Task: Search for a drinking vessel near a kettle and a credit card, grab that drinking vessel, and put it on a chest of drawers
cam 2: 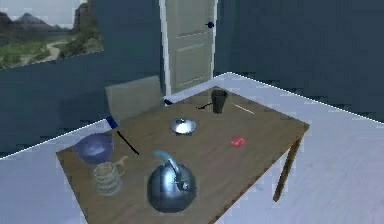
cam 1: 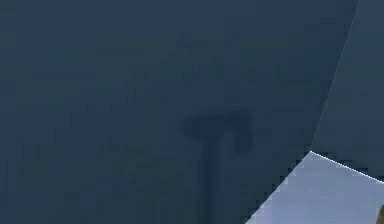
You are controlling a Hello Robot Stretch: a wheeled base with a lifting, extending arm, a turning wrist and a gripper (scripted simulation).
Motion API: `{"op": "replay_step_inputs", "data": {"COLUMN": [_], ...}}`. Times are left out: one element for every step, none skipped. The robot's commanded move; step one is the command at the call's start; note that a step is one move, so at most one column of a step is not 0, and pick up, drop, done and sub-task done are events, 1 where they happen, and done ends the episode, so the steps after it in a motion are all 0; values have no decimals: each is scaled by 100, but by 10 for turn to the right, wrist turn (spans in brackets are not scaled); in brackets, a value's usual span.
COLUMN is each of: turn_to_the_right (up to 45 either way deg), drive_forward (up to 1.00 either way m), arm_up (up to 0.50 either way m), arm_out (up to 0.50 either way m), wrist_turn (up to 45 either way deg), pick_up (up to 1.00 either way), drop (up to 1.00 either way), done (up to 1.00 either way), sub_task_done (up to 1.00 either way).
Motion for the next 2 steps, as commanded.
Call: {"op": "replay_step_inputs", "data": {"turn_to_the_right": [0, 420], "drive_forward": [20, 0], "arm_up": [0, 0], "arm_out": [0, 0], "wrist_turn": [0, 0], "pick_up": [0, 0], "drop": [0, 0], "done": [0, 0], "sub_task_done": [0, 0]}}
